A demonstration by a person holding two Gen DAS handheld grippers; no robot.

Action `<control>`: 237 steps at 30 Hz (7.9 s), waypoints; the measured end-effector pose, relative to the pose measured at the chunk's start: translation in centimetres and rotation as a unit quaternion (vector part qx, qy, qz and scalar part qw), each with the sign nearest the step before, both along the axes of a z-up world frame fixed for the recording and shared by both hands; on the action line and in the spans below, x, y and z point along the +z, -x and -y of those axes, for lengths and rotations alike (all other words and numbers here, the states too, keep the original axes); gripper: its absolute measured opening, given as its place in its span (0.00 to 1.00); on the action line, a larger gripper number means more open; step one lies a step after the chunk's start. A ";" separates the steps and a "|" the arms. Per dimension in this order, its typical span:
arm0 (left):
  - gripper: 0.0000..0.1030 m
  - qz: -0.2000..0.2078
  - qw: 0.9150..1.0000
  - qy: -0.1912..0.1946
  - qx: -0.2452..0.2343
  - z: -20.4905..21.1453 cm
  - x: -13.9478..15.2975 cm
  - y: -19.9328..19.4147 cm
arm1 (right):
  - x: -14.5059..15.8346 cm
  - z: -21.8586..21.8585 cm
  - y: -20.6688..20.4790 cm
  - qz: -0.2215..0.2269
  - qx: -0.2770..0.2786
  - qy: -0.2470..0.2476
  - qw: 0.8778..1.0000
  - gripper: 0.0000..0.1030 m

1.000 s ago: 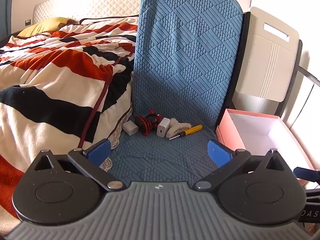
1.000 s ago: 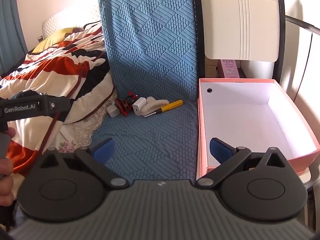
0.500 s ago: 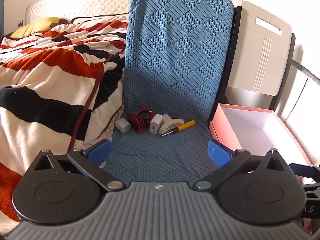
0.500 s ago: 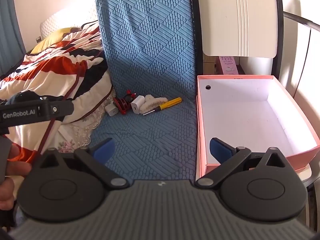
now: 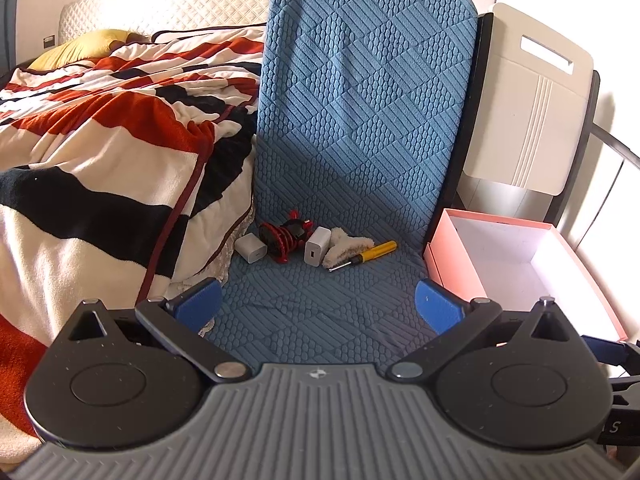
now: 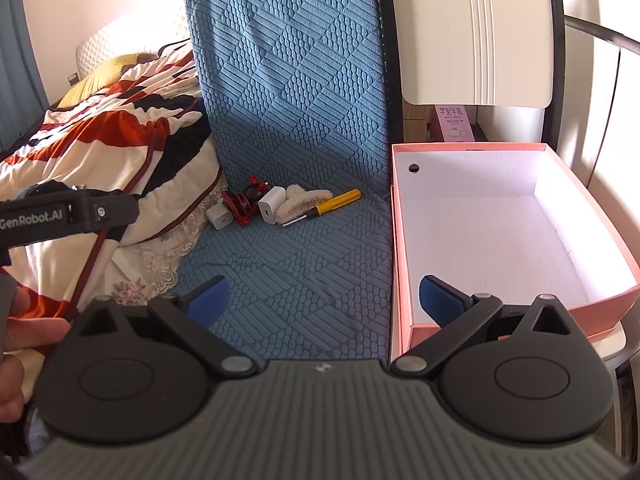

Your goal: Organize rigid objects

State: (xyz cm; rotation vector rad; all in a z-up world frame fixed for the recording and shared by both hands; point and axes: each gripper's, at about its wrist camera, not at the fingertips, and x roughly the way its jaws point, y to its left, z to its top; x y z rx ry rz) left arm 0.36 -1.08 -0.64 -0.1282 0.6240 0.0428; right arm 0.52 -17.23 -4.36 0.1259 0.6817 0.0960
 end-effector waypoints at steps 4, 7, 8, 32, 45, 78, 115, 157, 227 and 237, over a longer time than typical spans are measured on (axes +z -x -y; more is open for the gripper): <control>1.00 0.004 1.000 0.009 0.001 -0.1 0.0 0.1 | 0.0 -0.1 0.0 0.001 0.002 0.002 1.000 1.00; 1.00 0.009 1.000 0.030 0.002 -0.4 0.2 0.3 | 0.1 0.1 0.0 0.002 0.001 -0.007 1.000 1.00; 1.00 0.011 0.999 0.031 0.003 -0.5 0.2 0.3 | 0.2 0.1 0.1 0.004 0.001 -0.008 1.000 1.00; 1.00 0.030 0.999 0.023 -0.024 0.7 0.0 -0.2 | 0.8 -0.1 -0.6 0.010 0.025 -0.019 0.999 1.00; 1.00 0.012 0.999 0.024 -0.026 -0.7 -2.5 -1.6 | -1.0 -1.6 -1.8 -0.014 0.036 -0.022 0.999 1.00; 1.00 0.022 0.998 0.023 -0.052 -1.6 -6.6 -11.7 | -6.0 -1.2 -7.4 -0.023 0.026 -0.063 0.997 1.00; 1.00 -0.066 0.993 -0.043 -0.092 -4.5 -16.0 -32.4 | -13.2 -2.7 -26.7 -0.082 0.055 -0.090 0.991 0.66; 0.91 -0.110 0.988 0.045 -0.093 -9.2 -22.2 -39.2 | -17.8 -7.2 -33.7 -0.113 0.058 0.078 0.989 0.58; 0.61 -0.145 0.979 0.126 -0.075 -5.6 -19.2 -18.8 | -14.3 -3.4 -14.2 -0.158 0.056 0.029 0.985 0.16; 0.65 -0.152 0.976 0.140 -0.070 -5.8 -19.4 -18.8 | -14.7 -3.5 -15.3 -0.151 0.047 0.017 0.987 0.32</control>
